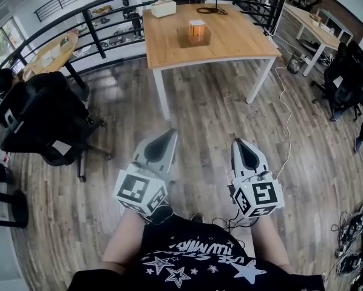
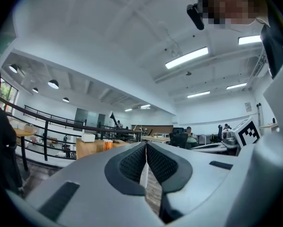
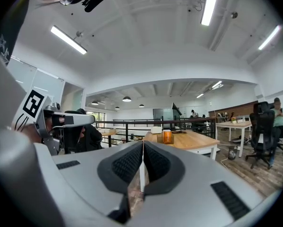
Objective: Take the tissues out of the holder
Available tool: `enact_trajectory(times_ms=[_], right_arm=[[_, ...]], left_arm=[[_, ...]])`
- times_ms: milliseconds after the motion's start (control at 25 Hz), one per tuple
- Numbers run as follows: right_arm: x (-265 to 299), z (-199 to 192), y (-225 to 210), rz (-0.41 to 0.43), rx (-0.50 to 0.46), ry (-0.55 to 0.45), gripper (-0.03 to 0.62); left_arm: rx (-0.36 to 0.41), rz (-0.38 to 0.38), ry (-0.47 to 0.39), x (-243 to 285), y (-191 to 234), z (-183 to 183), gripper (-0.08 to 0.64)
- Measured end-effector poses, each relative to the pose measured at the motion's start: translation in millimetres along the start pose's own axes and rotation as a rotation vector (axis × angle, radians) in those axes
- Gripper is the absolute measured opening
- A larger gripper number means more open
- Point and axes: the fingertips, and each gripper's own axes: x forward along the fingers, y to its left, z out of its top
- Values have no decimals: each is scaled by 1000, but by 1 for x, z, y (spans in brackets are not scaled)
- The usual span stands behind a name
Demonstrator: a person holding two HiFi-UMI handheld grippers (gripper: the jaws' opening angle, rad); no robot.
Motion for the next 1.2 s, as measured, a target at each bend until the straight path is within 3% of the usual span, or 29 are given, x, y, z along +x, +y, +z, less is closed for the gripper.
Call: enact_trajectory(times_ms=[320,560,720,960,1200], right_arm=[[-14,14,12,53,-24,-32,18],[-18,3,18,84,-25,-8,18],[-21,-4,15,96,-17,-4,18],[-6,-5,-2,72,2,-3,18],[21,-14,-19,38,9,45,18]], left_arm=[[0,91,-46,-18,-3,16,15],[82,116,-26,-33,-5,11,15],[33,131,-15,-28,1,4,15],[56,119,55,-3,3,-13,15],[-24,113,108,34,40,-33,15]])
